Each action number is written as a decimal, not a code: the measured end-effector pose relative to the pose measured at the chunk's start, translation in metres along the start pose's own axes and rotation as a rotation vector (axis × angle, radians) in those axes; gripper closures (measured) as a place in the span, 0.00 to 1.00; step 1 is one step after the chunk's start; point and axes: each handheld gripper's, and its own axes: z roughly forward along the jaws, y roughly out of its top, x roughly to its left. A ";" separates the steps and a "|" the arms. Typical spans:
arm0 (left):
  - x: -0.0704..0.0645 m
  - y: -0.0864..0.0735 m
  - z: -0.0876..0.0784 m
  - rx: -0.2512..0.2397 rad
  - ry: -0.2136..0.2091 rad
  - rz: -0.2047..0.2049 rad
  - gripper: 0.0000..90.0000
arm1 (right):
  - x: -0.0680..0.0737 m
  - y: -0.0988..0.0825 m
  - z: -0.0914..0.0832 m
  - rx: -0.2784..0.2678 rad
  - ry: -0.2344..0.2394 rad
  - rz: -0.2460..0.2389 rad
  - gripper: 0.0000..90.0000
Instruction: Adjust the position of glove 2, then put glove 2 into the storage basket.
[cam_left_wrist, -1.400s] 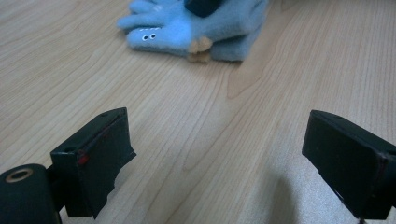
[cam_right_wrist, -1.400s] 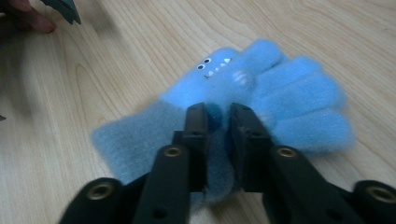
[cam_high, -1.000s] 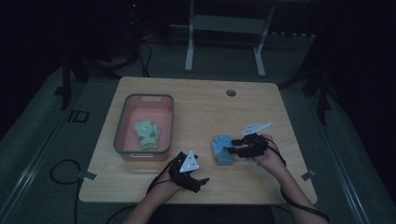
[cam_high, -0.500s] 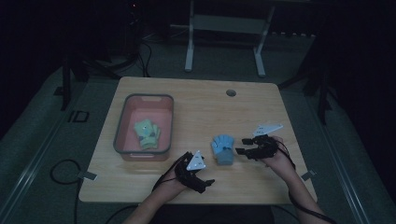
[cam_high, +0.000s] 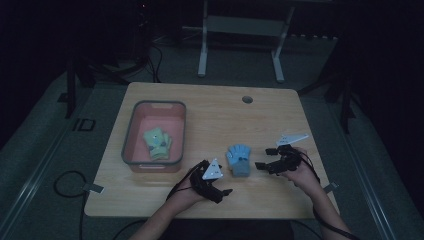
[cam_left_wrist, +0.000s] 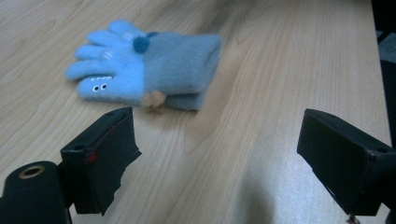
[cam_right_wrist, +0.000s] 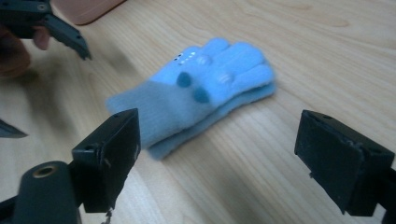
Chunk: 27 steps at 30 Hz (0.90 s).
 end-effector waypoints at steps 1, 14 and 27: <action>0.000 0.001 0.001 0.001 -0.001 0.008 0.13 | 0.000 0.000 0.000 -0.007 -0.004 -0.001 0.16; -0.001 0.025 0.011 -0.018 -0.013 0.110 0.21 | 0.001 0.015 0.001 -0.032 -0.065 -0.026 0.47; 0.002 0.047 0.028 -0.002 -0.043 0.203 0.21 | -0.005 0.035 0.007 -0.049 -0.056 0.015 0.53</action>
